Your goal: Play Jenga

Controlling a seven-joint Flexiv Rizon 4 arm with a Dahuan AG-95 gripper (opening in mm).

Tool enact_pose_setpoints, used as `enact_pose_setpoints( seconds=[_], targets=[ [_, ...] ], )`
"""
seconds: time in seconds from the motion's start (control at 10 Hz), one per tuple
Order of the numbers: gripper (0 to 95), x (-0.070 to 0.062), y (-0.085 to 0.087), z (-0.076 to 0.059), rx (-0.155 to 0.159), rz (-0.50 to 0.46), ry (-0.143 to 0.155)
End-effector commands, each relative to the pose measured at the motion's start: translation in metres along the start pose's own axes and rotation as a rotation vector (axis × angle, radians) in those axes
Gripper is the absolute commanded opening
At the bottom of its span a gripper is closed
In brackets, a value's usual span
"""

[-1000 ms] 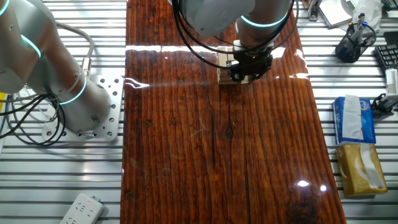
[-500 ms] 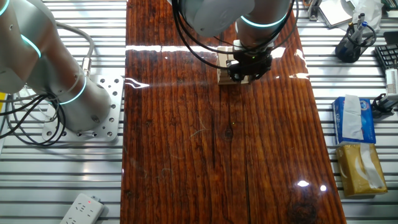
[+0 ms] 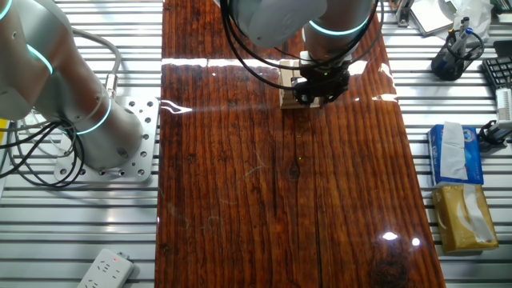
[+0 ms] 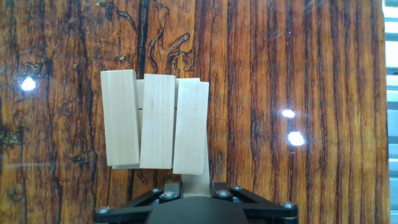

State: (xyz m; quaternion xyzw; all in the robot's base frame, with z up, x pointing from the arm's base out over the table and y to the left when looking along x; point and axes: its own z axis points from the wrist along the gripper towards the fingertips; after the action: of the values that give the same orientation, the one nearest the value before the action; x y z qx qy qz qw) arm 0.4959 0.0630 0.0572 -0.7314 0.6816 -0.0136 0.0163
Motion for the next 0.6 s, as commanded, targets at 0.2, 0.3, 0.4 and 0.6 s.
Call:
enact_pose_setpoints(
  seconds=[0.2,0.3,0.4,0.6],
  targets=[
    [0.0,0.0002,-0.0003,0.0002,0.002,-0.003,0.002],
    [0.0,0.0002,-0.0003,0.0002,0.002,0.000,0.002],
    [0.0,0.0002,-0.0003,0.0002,0.002,0.003,0.002],
    [0.0,0.0002,-0.0003,0.0003,0.002,0.006,0.003]
  ],
)
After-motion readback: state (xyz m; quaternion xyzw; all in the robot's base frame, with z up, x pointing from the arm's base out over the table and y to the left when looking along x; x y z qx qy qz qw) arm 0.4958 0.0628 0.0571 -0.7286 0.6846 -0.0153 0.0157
